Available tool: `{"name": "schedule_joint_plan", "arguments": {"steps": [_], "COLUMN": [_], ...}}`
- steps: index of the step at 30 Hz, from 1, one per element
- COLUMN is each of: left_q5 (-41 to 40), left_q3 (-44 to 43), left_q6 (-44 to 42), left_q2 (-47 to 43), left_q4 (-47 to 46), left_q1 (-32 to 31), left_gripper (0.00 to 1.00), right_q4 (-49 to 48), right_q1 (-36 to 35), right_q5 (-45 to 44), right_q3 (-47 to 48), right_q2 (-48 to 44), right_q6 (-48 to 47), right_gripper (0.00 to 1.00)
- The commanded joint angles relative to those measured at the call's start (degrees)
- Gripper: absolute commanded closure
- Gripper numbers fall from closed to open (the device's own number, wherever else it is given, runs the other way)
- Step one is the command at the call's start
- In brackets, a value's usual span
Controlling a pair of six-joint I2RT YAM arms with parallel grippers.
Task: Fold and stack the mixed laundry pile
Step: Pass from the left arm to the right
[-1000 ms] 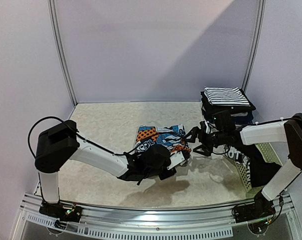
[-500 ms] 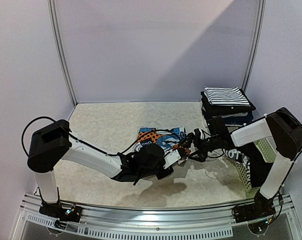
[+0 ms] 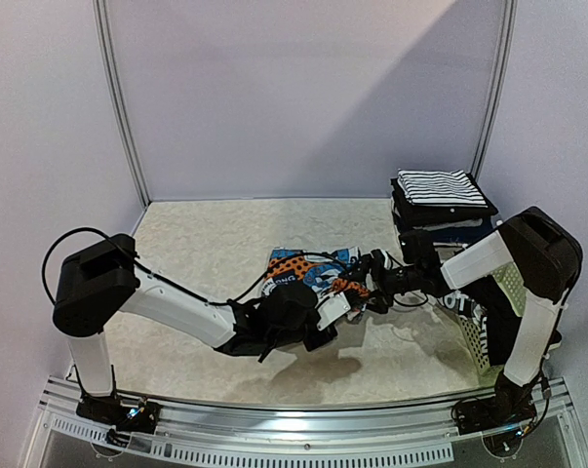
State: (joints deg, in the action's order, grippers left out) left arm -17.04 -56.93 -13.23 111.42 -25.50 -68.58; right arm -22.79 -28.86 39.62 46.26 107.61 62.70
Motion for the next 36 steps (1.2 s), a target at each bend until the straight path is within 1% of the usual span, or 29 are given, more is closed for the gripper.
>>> {"name": "schedule_joint_plan", "arguments": {"steps": [1, 10, 18, 19, 20, 21, 22, 23, 25, 27, 28, 30, 32, 33, 35, 36], "left_q5": [0.4, -2.8, -3.9, -4.0, -4.1, -4.1, -4.1, -3.9, -3.8, -3.4, -3.0, -2.0, -0.5, 0.5, 3.4, 4.3], "left_q3": [1.0, 1.4, 1.5, 1.7, 1.9, 2.3, 2.8, 3.1, 3.8, 4.4, 4.7, 5.2, 5.9, 6.4, 7.0, 7.1], "left_q6": [0.0, -2.3, -3.9, -4.1, -4.2, -4.3, -4.3, -4.3, -4.3, -4.3, -4.3, -4.1, -3.1, -2.1, -0.3, 0.7], "left_q2": [-1.3, 0.8, 1.4, 1.4, 1.3, 1.2, 0.9, 0.7, 0.4, 0.1, -0.1, -0.9, -2.3, -3.8, -6.1, -7.2], "left_q4": [-2.5, -6.0, -7.2, -7.2, -7.3, -7.3, -7.4, -7.5, -7.7, -7.6, -7.5, -6.7, -5.5, -4.6, -2.8, -1.2], "left_q1": [-0.3, -2.6, -3.8, -3.9, -4.0, -4.1, -4.2, -4.3, -4.6, -4.9, -5.1, -5.5, -5.8, -5.9, -5.8, -5.8], "left_gripper": [1.0, 1.0, 1.0, 1.0, 1.0, 1.0, 1.0, 1.0, 0.99, 0.93, 0.87, 0.69, 0.47, 0.34, 0.2, 0.15], "right_q4": [1.1, -6.5, -6.9, -7.2, -7.4, -7.8, -7.8, -7.6, -6.0, -4.9, -4.5, -3.3, -1.5, -0.2, 3.3, 5.6], "right_q1": [0.1, 0.1, 0.1, 0.0, 0.0, 0.1, 0.1, 0.1, 0.0, 0.0, 0.0, 0.0, 0.0, 0.0, 0.0, 0.0], "right_q5": [-3.7, -0.5, 1.3, 1.6, 1.9, 2.0, 2.2, 2.3, 2.3, 2.4, 2.4, 2.6, 2.4, 2.2, 1.7, 1.1], "right_q3": [-0.2, 0.2, 1.1, 1.2, 1.2, 1.2, 1.3, 1.4, 1.9, 2.2, 2.3, 2.7, 3.4, 3.8, 5.0, 5.9], "right_q2": [1.6, 7.4, 8.8, 8.8, 8.8, 8.8, 8.6, 8.4, 8.1, 7.8, 7.7, 7.6, 7.5, 7.3, 6.9, 6.6], "right_q6": [1.4, 6.8, 5.8, 5.5, 5.4, 5.3, 5.0, 4.6, 3.8, 2.2, 1.9, 0.8, -0.8, -1.7, -3.7, -5.7], "right_gripper": [0.01, 0.01, 0.01, 0.03, 0.08, 0.16, 0.27, 0.46, 0.62, 0.75, 0.81, 0.92, 0.98, 1.0, 1.0, 1.0]}}
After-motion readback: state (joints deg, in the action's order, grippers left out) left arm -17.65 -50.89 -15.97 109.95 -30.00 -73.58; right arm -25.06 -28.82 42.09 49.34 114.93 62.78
